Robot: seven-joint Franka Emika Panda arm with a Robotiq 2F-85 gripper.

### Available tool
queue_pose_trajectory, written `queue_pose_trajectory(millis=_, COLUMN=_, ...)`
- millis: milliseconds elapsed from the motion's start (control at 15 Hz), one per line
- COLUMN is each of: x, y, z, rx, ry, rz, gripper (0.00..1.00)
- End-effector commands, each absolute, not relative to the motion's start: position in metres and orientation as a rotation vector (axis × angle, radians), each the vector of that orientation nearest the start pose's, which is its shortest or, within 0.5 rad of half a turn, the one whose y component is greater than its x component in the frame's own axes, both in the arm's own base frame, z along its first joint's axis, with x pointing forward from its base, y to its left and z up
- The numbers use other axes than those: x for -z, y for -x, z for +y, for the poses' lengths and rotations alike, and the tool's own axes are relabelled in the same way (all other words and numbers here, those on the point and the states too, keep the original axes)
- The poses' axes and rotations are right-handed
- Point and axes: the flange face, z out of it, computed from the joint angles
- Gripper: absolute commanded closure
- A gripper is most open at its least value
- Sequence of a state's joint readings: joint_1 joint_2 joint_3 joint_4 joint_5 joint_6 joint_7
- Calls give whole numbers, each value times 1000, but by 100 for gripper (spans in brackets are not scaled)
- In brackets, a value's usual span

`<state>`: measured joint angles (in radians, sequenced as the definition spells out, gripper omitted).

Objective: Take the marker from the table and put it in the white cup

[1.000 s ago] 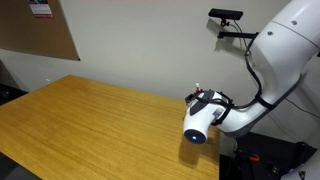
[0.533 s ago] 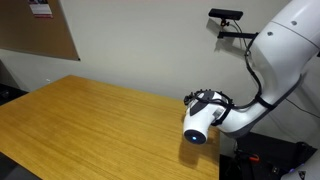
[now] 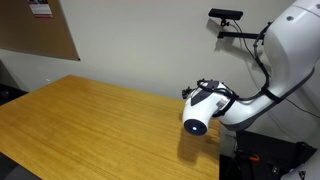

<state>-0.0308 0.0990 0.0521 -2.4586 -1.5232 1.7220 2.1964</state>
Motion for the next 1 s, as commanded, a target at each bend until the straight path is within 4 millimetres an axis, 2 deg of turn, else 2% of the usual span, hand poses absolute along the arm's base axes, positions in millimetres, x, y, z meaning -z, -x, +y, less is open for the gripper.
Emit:
queue_pose_trajectory(millis=0, x=-319, y=-448, z=-83, rx=-956, ry=-1595, rz=-1025, gripper=0)
queue_pose_trajectory(millis=467, x=-376, y=-455, z=-83, rx=-1008, ry=-1812, rz=-1019, gripper=0)
queue_pose_trajectory(millis=667, x=-394, y=-456, z=-79, rx=-1034, ry=-1935, rz=-985, gripper=0)
queue_pose_trajectory(millis=933, x=-411, y=-457, z=-66, rx=-1049, ry=-2191, rz=-883, gripper=0)
